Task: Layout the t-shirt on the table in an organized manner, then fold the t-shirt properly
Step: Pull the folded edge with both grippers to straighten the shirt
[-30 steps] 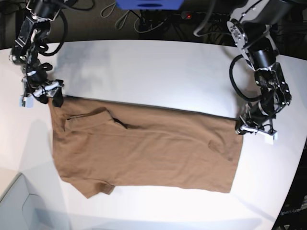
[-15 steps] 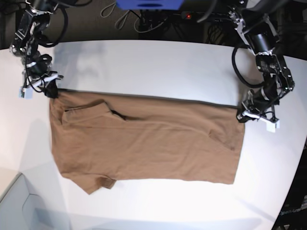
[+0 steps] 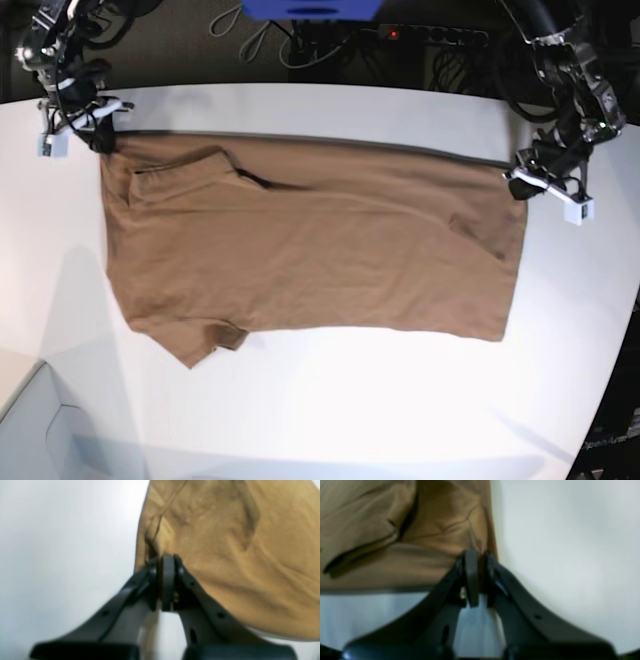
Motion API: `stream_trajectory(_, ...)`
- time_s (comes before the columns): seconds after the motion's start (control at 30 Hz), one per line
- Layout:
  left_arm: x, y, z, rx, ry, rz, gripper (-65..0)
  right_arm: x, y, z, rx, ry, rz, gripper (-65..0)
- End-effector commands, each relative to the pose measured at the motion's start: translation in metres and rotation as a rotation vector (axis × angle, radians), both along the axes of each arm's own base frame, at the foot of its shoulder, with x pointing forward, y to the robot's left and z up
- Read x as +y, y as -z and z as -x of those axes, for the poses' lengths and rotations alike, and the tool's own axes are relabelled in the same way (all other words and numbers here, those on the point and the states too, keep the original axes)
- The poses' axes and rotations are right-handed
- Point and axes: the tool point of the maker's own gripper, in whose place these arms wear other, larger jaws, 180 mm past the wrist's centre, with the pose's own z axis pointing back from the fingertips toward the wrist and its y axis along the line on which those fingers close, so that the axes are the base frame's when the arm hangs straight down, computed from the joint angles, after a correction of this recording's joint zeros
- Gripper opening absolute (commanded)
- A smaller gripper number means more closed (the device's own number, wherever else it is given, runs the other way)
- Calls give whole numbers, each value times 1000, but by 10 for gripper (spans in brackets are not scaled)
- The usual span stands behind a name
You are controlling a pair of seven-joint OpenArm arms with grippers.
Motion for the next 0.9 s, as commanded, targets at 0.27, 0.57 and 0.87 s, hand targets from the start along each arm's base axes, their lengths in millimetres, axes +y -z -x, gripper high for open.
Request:
stream_trajectory(0.27,7,-22,22,-28,31,-91,-649,8,-18,20,-27,-1,23,-650)
stream_trajectory(0.57,24,-16,44,2,-32,-94,-649,17,-6,37,13,20,-7,-650)
stream_trajectory(0.87,26,-16,46,4,-41,-96,-645,16,-7,37,13,22,-5,-537)
